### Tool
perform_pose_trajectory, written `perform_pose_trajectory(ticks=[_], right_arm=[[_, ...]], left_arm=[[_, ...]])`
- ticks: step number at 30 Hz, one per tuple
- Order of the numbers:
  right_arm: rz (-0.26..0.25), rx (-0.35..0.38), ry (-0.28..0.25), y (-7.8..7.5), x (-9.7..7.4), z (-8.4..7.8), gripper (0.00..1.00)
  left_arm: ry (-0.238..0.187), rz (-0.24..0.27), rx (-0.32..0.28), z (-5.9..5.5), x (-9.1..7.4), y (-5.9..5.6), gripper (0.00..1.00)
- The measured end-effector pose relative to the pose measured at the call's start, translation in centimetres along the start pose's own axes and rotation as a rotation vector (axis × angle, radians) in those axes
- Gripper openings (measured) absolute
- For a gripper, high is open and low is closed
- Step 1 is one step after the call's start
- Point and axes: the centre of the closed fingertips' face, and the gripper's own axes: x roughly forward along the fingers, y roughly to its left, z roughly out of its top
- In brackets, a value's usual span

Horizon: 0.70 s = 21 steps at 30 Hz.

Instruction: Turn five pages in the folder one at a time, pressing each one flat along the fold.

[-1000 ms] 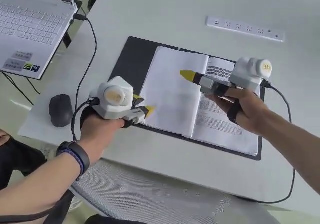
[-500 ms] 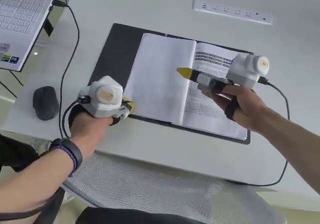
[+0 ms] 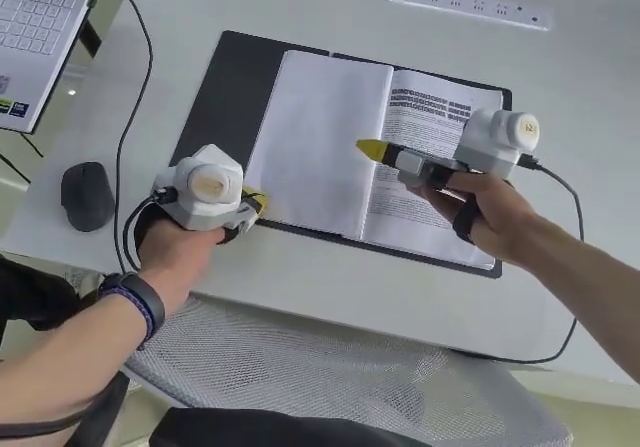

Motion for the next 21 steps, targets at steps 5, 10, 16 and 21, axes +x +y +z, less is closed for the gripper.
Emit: perform_pose_trajectory(ticks=[5,10,16,21], right_arm=[[0.0,0.0,0.005,-0.7,0.3,0.4,0.19],[-0.004,0.007,0.008,-1.6,0.8,0.7,0.18],[-0.01,0.018,-0.005,-2.7,1.5,1.6,0.13],[-0.026,0.041,-0.026,-4.2,2.0,2.4,0.1]], left_arm=[[-0.003,-0.002,-0.013,0.0,0.0,0.1,0.0],[0.002,-0.004,-0.023,-0.1,0.1,0.1,0.0],[0.006,-0.016,-0.031,-0.1,0.1,0.1,0.0],[0.011,-0.019,-0.036,-0.1,0.1,0.2,0.0]])
